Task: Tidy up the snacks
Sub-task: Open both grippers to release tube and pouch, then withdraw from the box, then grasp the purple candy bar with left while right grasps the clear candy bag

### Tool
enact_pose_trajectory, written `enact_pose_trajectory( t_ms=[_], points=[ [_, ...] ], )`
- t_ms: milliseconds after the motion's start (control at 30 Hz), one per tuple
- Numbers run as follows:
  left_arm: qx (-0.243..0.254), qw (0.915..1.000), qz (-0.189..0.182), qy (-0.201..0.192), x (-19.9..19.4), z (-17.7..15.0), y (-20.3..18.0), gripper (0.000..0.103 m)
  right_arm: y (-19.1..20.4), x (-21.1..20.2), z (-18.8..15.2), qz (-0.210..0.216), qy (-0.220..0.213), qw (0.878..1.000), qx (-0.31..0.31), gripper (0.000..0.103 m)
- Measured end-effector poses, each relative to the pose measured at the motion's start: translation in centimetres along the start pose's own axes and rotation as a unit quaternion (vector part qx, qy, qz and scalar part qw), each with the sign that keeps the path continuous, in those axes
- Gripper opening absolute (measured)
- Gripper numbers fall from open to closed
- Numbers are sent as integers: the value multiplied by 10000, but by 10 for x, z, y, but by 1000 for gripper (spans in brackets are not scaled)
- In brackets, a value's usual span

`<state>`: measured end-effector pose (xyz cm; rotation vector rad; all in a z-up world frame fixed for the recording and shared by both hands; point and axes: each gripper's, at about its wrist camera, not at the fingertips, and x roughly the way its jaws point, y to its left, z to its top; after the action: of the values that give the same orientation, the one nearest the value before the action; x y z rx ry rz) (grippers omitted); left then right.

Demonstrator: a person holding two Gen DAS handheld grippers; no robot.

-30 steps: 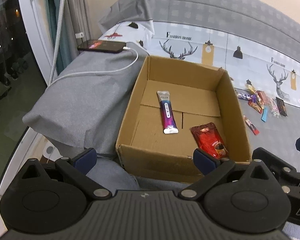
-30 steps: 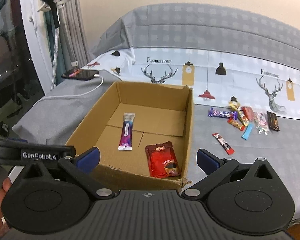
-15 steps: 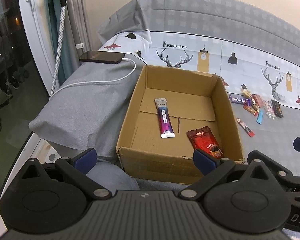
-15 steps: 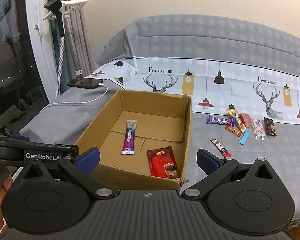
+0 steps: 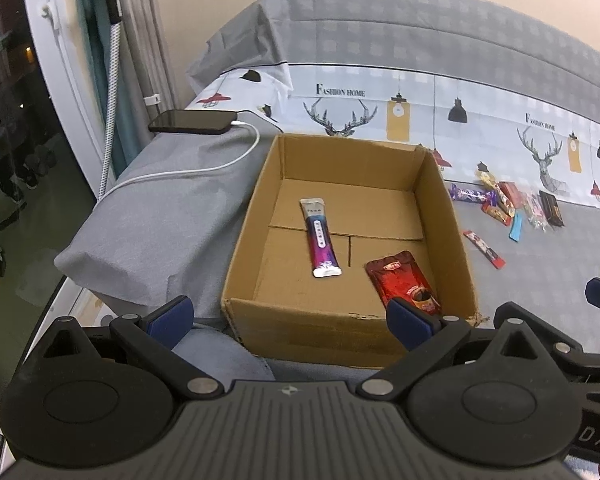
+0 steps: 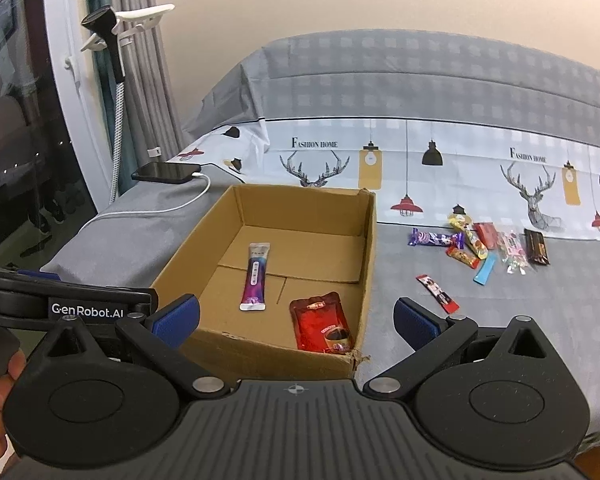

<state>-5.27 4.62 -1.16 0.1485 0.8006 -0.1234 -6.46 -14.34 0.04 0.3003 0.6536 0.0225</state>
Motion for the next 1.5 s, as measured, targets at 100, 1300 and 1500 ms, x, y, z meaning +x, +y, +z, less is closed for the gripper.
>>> enact_pose_trajectory(
  t_ms=[100,1300,1500],
  points=[
    [111,9999,-10,25,3,4,-12,103,-9,1,-2,-28,14,9999,117,103],
    [2385,9618,-997,896,257,170,-330,103,-339,153,33,-1259,159,9818,1416,103],
    [2576,9536,-801,1336,352,181,-357,103,-372,248,38,-1069,634,9799,1562,103]
  ],
)
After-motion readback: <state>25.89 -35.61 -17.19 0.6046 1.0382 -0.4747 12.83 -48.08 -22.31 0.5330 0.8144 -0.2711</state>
